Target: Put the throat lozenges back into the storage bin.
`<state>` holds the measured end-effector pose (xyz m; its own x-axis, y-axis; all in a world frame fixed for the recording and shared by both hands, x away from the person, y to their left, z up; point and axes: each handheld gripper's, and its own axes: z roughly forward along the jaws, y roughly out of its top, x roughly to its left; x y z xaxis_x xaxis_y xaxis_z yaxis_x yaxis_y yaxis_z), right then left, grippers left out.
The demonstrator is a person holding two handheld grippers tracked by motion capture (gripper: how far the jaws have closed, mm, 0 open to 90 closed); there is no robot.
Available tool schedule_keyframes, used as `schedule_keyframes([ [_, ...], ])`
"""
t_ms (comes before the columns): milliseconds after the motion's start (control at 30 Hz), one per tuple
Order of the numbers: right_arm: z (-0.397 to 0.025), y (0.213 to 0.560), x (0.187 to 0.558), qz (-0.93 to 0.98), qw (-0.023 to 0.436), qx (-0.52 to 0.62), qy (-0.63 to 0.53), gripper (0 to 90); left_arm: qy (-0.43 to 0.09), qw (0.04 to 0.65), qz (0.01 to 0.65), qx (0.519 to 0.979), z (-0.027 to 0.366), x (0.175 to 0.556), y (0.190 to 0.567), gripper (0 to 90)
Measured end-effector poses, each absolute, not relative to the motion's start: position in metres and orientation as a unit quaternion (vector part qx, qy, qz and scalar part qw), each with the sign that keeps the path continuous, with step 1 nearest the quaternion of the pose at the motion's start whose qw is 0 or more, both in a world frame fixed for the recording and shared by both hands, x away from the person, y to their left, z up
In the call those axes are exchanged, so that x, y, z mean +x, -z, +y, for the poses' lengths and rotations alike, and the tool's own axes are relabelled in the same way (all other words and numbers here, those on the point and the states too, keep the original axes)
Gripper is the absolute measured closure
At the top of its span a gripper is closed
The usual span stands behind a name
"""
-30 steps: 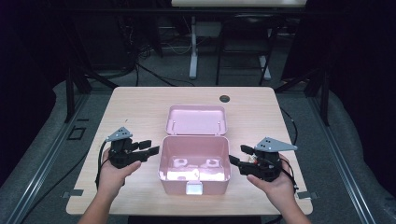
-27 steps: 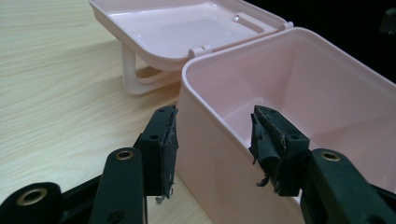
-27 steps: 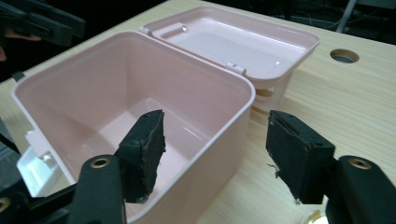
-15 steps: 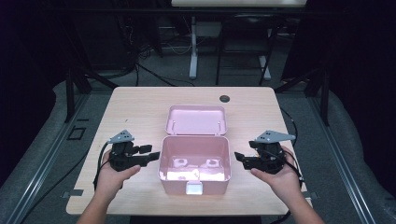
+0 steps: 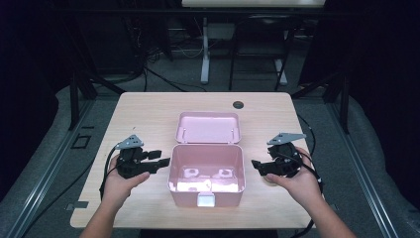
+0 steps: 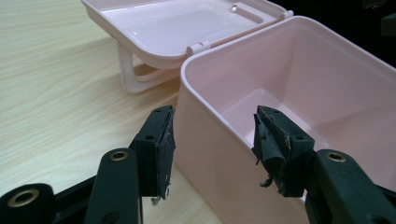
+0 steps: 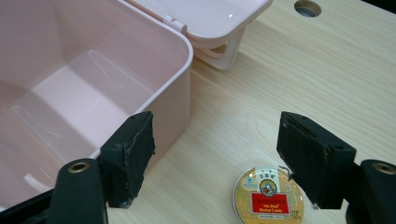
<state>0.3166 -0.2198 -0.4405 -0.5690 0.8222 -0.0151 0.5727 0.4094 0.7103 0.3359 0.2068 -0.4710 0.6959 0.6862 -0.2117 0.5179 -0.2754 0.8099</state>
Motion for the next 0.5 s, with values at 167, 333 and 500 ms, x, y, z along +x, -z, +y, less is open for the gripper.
schedule_keyframes([
  [167, -0.222, 0.440, 0.323, 0.820, 0.180, 0.435, -0.326, 25.4, -0.095, 0.468, 0.377, 0.793, 0.209, 0.335, 0.468, 47.1],
  [333, -0.224, 0.439, 0.328, 0.824, 0.175, 0.436, -0.317, 23.9, -0.092, 0.478, 0.371, 0.791, 0.209, 0.333, 0.469, 47.1],
  [500, -0.223, 0.441, 0.332, 0.830, 0.168, 0.436, -0.304, 23.0, -0.093, 0.478, 0.363, 0.794, 0.205, 0.332, 0.468, 47.3],
])
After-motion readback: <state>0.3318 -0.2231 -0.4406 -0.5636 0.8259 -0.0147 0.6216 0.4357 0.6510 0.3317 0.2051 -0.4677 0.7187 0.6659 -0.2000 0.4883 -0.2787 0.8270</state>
